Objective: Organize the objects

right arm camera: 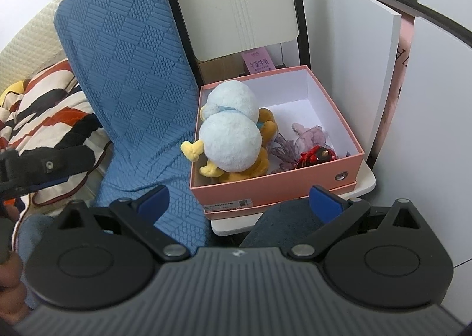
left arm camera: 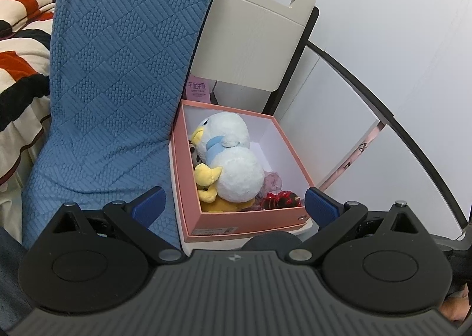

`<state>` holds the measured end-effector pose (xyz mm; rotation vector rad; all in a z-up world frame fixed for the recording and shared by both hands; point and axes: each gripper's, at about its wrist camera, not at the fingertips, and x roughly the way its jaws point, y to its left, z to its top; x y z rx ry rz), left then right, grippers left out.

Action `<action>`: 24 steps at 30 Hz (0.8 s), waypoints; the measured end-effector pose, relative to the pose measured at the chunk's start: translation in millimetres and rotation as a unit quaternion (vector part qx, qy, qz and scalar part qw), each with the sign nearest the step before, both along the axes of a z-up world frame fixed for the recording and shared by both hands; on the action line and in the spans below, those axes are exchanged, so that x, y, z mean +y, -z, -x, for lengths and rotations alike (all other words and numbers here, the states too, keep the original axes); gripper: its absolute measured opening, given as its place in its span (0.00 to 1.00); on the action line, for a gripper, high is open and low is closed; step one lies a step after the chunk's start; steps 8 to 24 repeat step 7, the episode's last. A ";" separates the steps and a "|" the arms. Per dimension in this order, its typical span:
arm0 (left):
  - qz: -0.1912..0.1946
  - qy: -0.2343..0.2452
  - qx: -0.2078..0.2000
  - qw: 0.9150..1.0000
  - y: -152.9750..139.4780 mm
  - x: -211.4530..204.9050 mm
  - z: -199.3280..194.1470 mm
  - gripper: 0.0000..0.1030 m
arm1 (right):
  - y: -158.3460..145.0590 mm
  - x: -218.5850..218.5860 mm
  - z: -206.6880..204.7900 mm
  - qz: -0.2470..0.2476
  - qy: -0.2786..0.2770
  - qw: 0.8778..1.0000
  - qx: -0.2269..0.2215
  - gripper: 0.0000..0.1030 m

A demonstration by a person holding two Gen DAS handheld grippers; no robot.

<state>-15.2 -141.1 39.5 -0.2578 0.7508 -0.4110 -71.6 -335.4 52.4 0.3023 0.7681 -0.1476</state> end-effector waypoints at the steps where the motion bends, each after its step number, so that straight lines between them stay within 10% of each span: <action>1: 0.000 0.000 0.001 1.000 0.0 -0.1 0.4 0.99 | 0.5 -0.9 -0.3 -0.003 -0.001 1.000 0.001 1.00; 24: 0.011 -0.001 0.007 1.000 1.9 0.8 4.1 0.99 | 2.9 0.0 1.9 -0.001 0.000 1.000 0.002 1.00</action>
